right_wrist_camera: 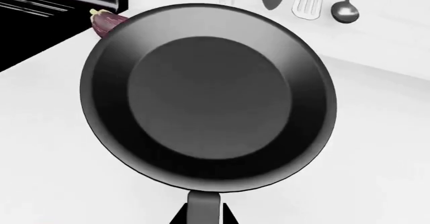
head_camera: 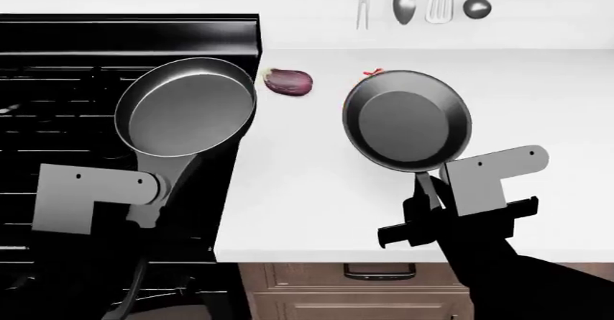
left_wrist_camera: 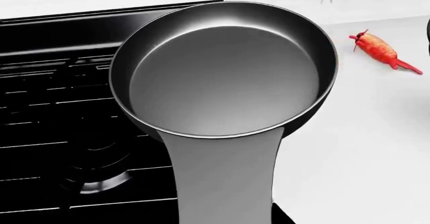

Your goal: Place both pans onto different burners. Then place the eggplant and the fish on different pans.

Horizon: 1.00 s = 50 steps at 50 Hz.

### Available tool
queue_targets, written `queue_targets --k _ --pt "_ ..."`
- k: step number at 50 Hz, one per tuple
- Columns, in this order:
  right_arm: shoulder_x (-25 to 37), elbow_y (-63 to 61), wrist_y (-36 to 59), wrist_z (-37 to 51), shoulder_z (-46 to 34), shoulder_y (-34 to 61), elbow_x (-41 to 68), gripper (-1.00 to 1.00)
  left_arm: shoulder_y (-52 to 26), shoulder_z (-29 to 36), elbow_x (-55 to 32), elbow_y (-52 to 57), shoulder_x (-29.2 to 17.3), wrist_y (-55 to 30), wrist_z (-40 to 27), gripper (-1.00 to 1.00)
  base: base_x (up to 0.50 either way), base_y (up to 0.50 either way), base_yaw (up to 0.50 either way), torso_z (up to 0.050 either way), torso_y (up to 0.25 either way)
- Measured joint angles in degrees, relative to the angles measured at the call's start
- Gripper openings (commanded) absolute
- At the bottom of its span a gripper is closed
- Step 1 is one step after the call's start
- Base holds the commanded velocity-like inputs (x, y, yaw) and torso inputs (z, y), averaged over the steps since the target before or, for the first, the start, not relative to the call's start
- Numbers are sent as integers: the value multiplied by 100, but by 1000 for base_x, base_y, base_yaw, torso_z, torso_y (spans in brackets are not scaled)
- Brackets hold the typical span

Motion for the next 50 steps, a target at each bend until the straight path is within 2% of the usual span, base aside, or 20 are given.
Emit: queue_targets --k 50 --pt "33 90 -91 40 -141 73 84 -100 91 126 339 -127 -68 181 270 -100 0 500 0 1 3"
